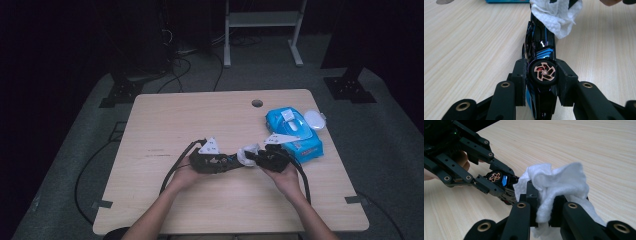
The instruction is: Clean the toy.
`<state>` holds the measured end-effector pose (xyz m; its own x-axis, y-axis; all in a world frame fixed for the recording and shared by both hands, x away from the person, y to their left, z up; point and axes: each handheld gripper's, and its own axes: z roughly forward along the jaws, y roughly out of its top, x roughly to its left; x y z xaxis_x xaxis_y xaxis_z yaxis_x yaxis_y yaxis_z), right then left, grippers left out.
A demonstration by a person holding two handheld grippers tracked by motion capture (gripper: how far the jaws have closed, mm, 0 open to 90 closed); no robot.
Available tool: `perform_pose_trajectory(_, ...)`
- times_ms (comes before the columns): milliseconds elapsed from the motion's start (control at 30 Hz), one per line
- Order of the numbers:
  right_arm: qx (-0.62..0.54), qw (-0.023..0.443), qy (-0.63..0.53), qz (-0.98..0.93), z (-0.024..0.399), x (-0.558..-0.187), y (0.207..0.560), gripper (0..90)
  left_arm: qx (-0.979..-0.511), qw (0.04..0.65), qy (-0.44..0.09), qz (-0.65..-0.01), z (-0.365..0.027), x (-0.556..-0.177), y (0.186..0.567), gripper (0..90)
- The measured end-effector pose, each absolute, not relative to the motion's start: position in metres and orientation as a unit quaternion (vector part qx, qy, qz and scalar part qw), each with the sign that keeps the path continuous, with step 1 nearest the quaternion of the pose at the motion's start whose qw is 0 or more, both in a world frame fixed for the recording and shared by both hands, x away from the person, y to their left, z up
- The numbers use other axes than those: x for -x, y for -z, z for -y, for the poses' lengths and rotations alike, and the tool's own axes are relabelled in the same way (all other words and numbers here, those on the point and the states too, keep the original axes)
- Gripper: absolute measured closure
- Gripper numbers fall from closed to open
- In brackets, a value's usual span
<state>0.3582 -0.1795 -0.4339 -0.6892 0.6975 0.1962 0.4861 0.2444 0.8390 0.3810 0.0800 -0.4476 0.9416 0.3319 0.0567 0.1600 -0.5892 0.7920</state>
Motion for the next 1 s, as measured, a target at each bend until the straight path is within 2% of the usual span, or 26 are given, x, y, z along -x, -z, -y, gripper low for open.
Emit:
perform_pose_trajectory(233, -0.379, 0.107, -0.485, -0.780, 0.180, -0.358, 0.433, 81.2, -0.886, 0.432, -0.096, -0.137, -0.084, -0.382, 0.447, 65.1)
perform_pose_trajectory(400, -0.379, 0.107, -0.485, -0.781, 0.180, -0.358, 0.433, 81.1, -0.885, 0.432, -0.099, -0.140, -0.076, -0.382, 0.445, 56.9)
perform_pose_trajectory(633, -0.376, 0.104, -0.490, -0.779, 0.178, -0.358, 0.433, 81.2, -0.894, 0.413, -0.099, -0.142, -0.066, -0.383, 0.447, 52.5)
perform_pose_trajectory(700, -0.374, 0.101, -0.492, -0.780, 0.176, -0.357, 0.432, 81.2, -0.895, 0.409, -0.112, -0.138, -0.066, -0.382, 0.448, 62.6)
perform_pose_trajectory(1000, -0.381, 0.097, -0.491, -0.777, 0.183, -0.360, 0.436, 81.3, -0.896, 0.410, -0.106, -0.135, -0.073, -0.382, 0.446, 64.5)
